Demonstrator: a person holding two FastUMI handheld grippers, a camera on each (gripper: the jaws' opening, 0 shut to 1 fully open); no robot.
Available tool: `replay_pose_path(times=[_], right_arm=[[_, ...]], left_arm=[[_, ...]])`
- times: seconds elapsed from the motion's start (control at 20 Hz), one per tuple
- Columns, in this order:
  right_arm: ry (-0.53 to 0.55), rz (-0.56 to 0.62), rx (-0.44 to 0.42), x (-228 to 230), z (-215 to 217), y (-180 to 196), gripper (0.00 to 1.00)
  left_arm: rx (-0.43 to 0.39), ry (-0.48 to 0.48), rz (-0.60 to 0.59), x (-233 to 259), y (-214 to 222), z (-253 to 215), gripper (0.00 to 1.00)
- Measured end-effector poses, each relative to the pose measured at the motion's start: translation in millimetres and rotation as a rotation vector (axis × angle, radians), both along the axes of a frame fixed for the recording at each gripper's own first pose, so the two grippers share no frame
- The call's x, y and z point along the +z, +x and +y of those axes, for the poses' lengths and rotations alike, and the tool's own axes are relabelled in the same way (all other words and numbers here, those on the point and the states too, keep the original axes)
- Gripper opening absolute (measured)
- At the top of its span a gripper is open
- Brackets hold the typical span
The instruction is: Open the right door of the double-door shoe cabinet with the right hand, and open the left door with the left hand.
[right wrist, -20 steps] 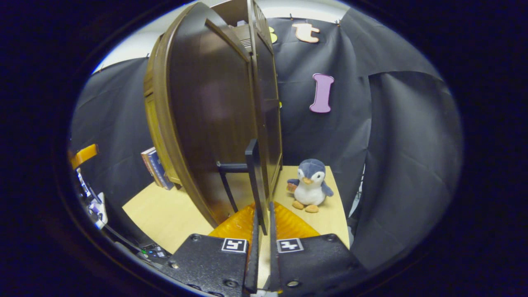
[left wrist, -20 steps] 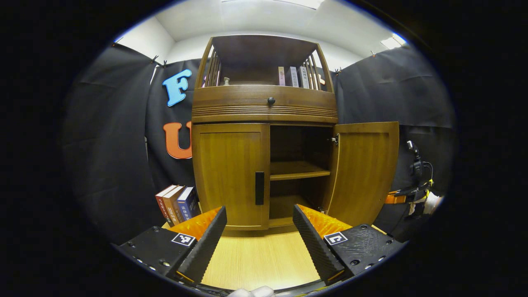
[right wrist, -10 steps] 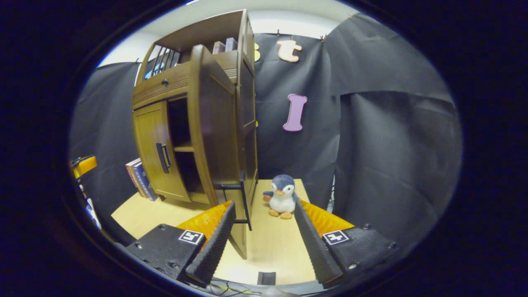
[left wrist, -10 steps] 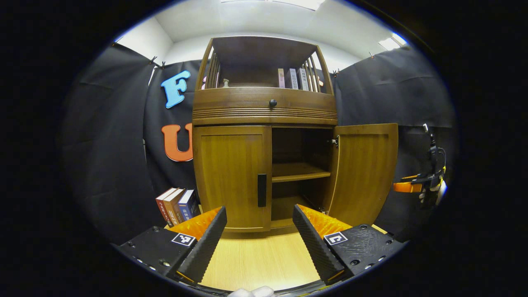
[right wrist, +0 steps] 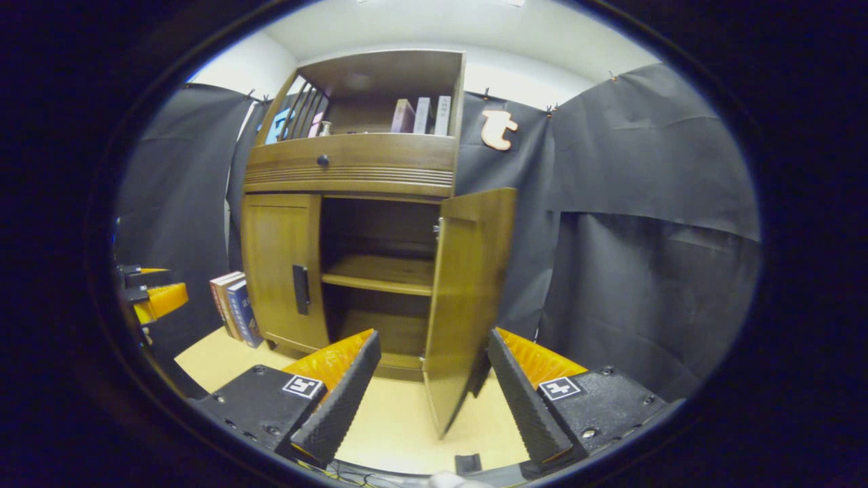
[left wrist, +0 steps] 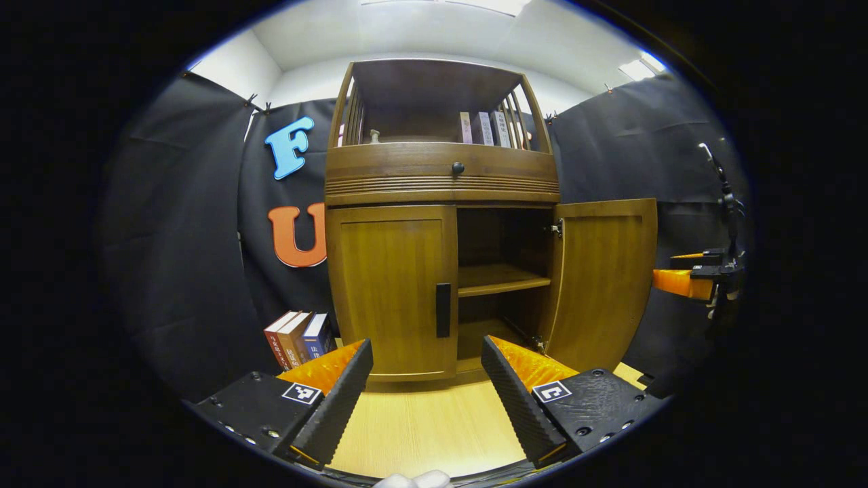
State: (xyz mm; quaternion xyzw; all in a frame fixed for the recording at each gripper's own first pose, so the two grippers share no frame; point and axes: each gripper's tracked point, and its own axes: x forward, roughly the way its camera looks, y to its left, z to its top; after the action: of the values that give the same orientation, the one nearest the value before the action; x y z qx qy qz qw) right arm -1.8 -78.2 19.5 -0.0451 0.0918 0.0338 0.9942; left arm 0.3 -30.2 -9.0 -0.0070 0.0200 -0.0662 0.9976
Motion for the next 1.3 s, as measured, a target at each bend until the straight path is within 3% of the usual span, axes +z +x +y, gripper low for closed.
replay_pose_path(times=[0.25, 0.4, 0.75, 0.8, 0.85, 1.3], right_arm=[[-0.024, -0.001, 0.023, -33, 74, -2, 1.00], [0.040, 0.044, 0.079, -50, 113, -5, 1.00], [0.043, 0.095, 0.060, -48, 102, 9, 1.00], [0.041, 0.091, 0.049, -43, 99, 12, 1.00], [0.036, 0.089, 0.041, -40, 96, 14, 1.00], [0.027, 0.111, -0.020, -24, 86, 14, 1.00]], left_arm=[[0.031, 0.010, 0.007, -3, 0, 14, 0.96], [0.037, -0.004, 0.011, -3, 3, 18, 0.96], [0.028, -0.025, -0.004, -5, 44, 13, 0.96], [0.011, -0.033, -0.009, -5, 55, 7, 1.00], [-0.001, -0.042, -0.021, -5, 66, 3, 0.96], [-0.041, -0.083, -0.051, -23, 194, -37, 0.97]])
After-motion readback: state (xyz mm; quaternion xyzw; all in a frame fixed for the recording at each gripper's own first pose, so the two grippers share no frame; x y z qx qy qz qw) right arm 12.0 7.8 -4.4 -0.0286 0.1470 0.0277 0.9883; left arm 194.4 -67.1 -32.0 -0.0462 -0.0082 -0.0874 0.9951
